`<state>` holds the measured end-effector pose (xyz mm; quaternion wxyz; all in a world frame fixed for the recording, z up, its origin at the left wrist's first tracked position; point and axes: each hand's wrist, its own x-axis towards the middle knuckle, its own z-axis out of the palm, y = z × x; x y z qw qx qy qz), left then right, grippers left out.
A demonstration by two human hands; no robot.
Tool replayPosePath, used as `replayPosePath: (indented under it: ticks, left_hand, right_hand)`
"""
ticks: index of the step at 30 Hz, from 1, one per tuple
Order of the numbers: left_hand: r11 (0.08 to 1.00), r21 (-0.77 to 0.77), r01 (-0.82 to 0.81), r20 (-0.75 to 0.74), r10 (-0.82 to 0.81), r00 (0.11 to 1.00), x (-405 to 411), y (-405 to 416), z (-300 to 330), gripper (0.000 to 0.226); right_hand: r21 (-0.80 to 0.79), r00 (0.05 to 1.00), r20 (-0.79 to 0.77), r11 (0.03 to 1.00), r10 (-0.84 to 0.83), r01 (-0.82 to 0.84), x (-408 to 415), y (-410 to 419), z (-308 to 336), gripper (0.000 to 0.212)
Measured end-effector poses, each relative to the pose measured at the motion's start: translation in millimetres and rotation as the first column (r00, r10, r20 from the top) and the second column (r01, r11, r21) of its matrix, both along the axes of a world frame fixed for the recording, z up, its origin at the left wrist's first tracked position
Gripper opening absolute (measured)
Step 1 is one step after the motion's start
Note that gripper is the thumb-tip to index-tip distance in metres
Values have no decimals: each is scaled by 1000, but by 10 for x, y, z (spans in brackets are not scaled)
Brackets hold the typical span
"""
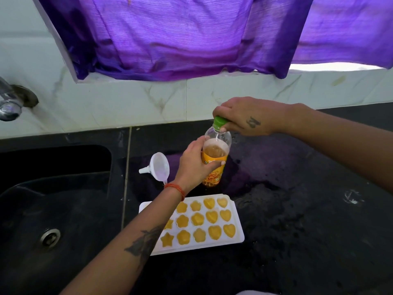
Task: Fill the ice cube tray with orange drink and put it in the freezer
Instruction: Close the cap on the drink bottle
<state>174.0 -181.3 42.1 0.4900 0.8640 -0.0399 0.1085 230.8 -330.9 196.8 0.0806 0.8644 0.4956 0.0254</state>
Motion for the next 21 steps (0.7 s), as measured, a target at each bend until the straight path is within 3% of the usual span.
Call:
replayPosePath:
  ticks: [7,16,21]
  left_hand:
    - [998,-7,57,-44,-57,997,8,38,37,70]
    - [996,8,86,-39,-86,996,29,77,106,57]
    - [996,-14,89,-42,-89,995,29,64,95,60]
  right_hand:
    - [-92,998,60,996,2,3,22,61,13,43]
    - [-94,995,91,995,41,-32,-47,76,71,42]
    - [-33,981,-59,983,-185,183,-1,84,102,48]
